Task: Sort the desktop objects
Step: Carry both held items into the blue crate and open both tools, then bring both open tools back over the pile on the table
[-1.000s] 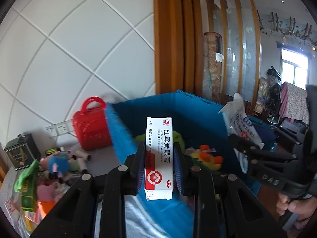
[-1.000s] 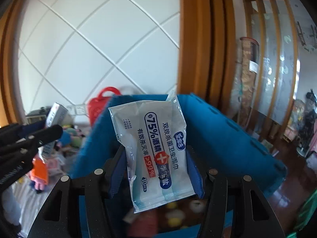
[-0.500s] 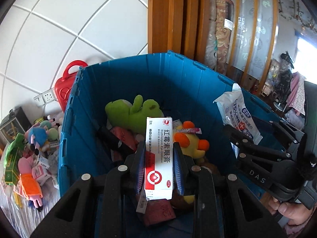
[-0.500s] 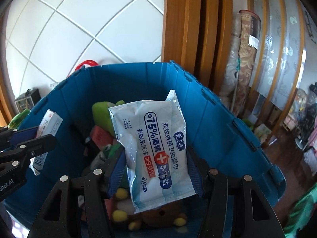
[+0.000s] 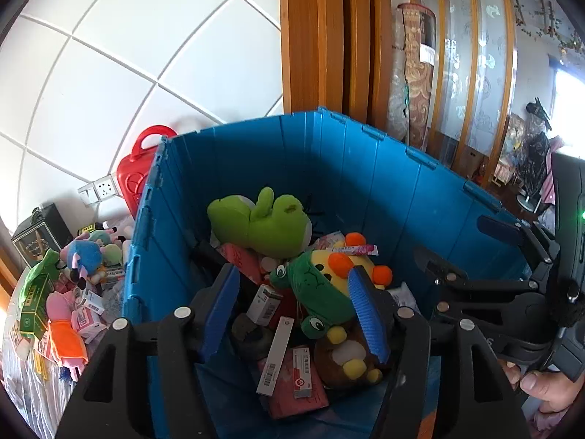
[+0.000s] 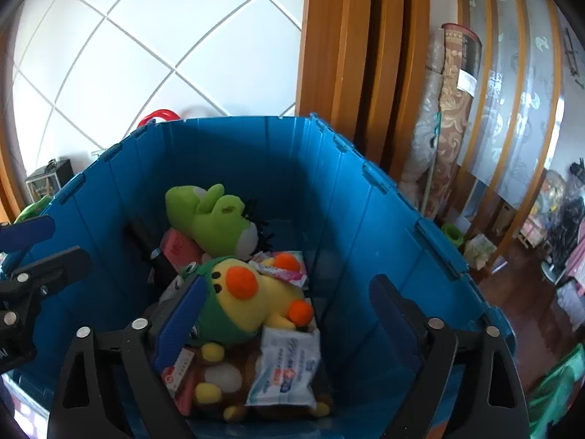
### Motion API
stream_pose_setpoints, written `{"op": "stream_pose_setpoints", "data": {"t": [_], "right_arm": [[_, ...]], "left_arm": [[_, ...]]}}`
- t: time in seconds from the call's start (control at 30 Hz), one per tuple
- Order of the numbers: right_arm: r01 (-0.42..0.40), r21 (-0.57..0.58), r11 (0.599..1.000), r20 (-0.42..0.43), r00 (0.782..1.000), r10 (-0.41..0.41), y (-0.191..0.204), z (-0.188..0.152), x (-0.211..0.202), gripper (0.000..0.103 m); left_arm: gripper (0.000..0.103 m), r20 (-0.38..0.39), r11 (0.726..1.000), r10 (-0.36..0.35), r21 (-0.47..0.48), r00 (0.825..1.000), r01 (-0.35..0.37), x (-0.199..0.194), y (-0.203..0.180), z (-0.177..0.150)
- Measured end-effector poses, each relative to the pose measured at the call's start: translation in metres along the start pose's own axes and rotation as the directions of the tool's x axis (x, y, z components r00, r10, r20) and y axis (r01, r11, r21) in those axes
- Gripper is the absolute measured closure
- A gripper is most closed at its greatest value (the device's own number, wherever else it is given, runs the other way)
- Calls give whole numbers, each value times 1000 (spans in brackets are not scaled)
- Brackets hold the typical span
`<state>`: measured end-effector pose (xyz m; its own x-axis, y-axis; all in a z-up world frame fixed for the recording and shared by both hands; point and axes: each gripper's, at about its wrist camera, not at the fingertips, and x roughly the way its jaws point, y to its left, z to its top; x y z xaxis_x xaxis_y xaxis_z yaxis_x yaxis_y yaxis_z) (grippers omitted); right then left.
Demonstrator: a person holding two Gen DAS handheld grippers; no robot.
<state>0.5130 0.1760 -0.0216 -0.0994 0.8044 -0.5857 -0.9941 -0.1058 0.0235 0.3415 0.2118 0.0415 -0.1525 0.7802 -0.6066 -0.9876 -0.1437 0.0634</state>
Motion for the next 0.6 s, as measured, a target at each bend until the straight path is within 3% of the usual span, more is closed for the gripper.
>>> {"op": "stream_pose_setpoints", "data": {"t": [0.07,0.3,0.4,0.6], "right_arm": [[3,-5,1000,9,1000,-3,1,1,-3,0],[-26,-10,1000,62,998,27,10,7,-22,0],[-75,-25,997,108,991,78,23,12,-33,0],[-167,-73,983,157,972,177,70,24,-46,0]], "left_arm": [[38,15,1000,4,-3,1000,-4,-6,2,-2],[31,109,998,48,-48,993,-43,-39,25,-8],[24,143,994,87,-84,986,-76,-56,45,-14],[23,173,971,193,-177,966,-162,-84,106,-32]]}}
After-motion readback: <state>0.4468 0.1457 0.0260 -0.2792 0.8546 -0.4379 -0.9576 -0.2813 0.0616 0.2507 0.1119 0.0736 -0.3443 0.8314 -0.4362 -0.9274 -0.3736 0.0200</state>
